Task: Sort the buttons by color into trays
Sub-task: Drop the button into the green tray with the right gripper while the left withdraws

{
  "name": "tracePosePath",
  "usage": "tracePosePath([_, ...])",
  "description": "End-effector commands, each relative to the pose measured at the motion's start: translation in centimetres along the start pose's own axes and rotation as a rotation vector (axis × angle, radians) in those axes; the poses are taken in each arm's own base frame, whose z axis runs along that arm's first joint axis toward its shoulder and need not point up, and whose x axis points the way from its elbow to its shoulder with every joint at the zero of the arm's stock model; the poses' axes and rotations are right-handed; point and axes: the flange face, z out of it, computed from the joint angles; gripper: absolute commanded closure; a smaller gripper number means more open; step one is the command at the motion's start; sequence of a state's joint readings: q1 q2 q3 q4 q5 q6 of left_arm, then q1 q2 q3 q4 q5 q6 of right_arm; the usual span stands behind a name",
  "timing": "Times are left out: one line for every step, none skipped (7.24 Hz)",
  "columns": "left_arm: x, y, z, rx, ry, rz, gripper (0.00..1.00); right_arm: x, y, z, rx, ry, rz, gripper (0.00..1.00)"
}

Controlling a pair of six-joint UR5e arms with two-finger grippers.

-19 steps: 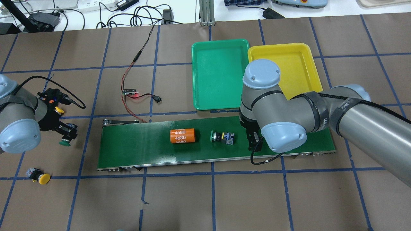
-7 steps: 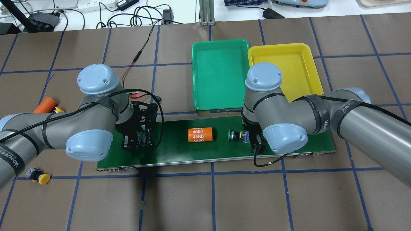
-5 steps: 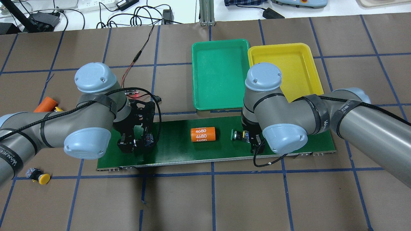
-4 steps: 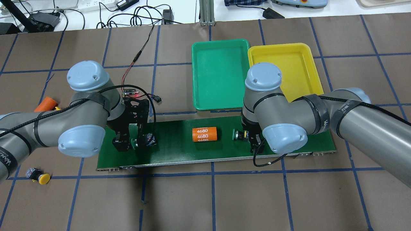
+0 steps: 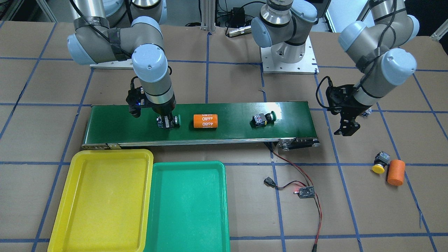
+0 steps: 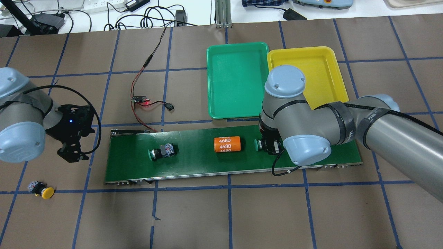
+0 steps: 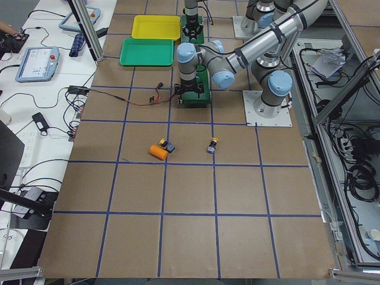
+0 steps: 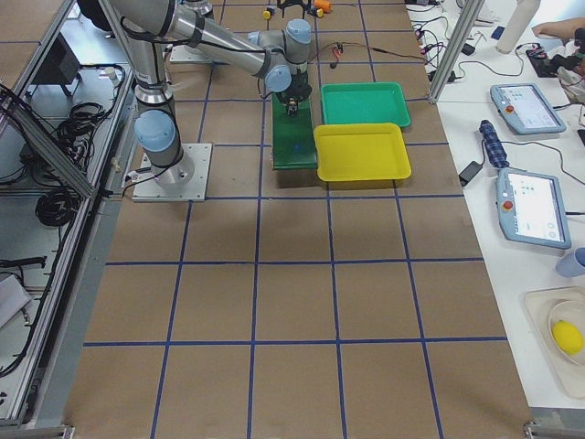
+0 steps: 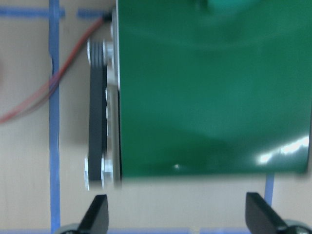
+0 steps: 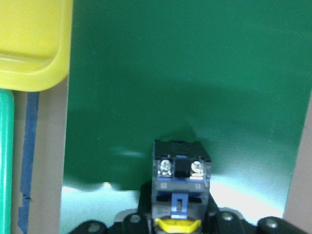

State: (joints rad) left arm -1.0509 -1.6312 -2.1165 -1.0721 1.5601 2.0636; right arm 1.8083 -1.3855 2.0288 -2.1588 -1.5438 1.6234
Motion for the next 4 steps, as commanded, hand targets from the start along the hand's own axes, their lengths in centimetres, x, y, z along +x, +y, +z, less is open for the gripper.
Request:
tracePosePath([2.5,9.1,1.2,0.025,0.025,0.196,0.0,-0.3,-0.1,-0.5,0.011,-0.014,-0.031,1.0])
tracePosePath([3.9,11.7,1.1,-0.027,0.076,0.222,0.0,-1.4,-0.1,-2.0,0.01,-0.048,-0.032,1.0])
tracePosePath([5.0,12.7,1.9,-0.008,0.093,0.222,0.0,-4.5,0.3,-4.4,-0.006,-0.102,-0.033,1.0])
tracePosePath([4.7,13.4,2.0,-0.025,0.075,0.233,0.0,-10.1,0.5,-3.5,-0.005,-0.11,-0.024,1.0])
